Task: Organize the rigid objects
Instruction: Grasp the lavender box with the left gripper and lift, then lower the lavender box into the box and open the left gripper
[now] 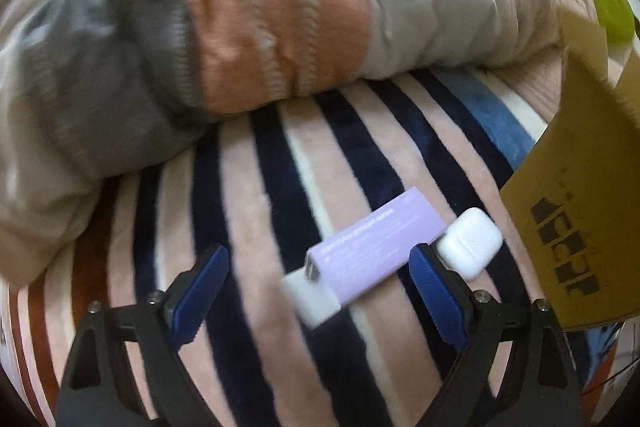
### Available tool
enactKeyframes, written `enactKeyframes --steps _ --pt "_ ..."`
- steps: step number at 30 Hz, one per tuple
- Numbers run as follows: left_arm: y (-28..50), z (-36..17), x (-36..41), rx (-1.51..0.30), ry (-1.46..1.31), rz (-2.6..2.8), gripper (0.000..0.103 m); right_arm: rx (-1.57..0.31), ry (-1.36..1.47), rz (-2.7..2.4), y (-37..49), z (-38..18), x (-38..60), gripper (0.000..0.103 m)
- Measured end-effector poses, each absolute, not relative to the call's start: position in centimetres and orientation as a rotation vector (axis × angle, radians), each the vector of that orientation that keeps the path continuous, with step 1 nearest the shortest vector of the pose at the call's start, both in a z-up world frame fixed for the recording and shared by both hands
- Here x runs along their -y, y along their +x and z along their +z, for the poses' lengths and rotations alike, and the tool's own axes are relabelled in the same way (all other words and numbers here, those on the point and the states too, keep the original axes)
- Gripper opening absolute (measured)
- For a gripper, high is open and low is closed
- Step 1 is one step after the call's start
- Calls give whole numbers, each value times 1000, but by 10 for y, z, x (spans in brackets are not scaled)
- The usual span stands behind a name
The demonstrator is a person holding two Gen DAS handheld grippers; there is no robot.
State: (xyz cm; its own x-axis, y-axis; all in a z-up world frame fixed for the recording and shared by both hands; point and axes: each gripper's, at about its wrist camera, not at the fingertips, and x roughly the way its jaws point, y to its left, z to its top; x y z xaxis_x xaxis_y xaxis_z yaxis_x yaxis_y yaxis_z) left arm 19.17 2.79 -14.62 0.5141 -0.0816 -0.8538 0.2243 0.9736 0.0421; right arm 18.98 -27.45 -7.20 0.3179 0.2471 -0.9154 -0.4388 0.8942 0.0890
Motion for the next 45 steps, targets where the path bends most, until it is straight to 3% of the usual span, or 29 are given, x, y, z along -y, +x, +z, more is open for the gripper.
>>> enactKeyframes --steps 3,7,9,11,12,21,22,23,25,28,29,30,31,37,45 --pt "207 -168 -21 -1106 192 -251 90 -1174 -181 456 192 -74 275 11" --pt "208 -177 -22 -1099 181 -296 89 -1179 -192 458 192 -74 274 11" --pt "204 -177 -27 -1096 150 -314 69 -1179 -196 458 192 -73 273 11" --pt "199 -173 -29 -1088 169 -298 41 -1180 -194 457 193 -73 273 11" --pt "196 -171 -31 -1081 168 -305 35 -1180 -193 457 193 -74 273 11" --pt "174 -151 -39 -1041 154 -275 35 -1175 -184 453 191 -74 274 11" --pt "174 -153 -38 -1047 166 -258 46 -1174 -185 453 191 -74 274 11" --pt "174 -157 -36 -1052 180 -239 63 -1174 -187 453 191 -74 274 11" --pt "175 -162 -30 -1032 208 -213 75 -1175 -188 453 191 -73 274 11" --pt "188 -169 -23 -1031 178 -188 70 -1178 -192 455 192 -73 274 11" --pt "191 -170 -24 -1029 168 -170 50 -1179 -193 455 192 -73 274 11" --pt "195 -171 -24 -1036 163 -153 39 -1180 -194 454 192 -73 274 11" --pt "198 -172 -24 -1049 160 -131 34 -1180 -194 454 192 -73 274 11" --pt "182 -137 -23 -966 161 -109 34 -1180 -193 454 192 -73 273 11" --pt "149 -28 2 -814 124 -231 34 -1170 -196 452 191 -73 273 11"
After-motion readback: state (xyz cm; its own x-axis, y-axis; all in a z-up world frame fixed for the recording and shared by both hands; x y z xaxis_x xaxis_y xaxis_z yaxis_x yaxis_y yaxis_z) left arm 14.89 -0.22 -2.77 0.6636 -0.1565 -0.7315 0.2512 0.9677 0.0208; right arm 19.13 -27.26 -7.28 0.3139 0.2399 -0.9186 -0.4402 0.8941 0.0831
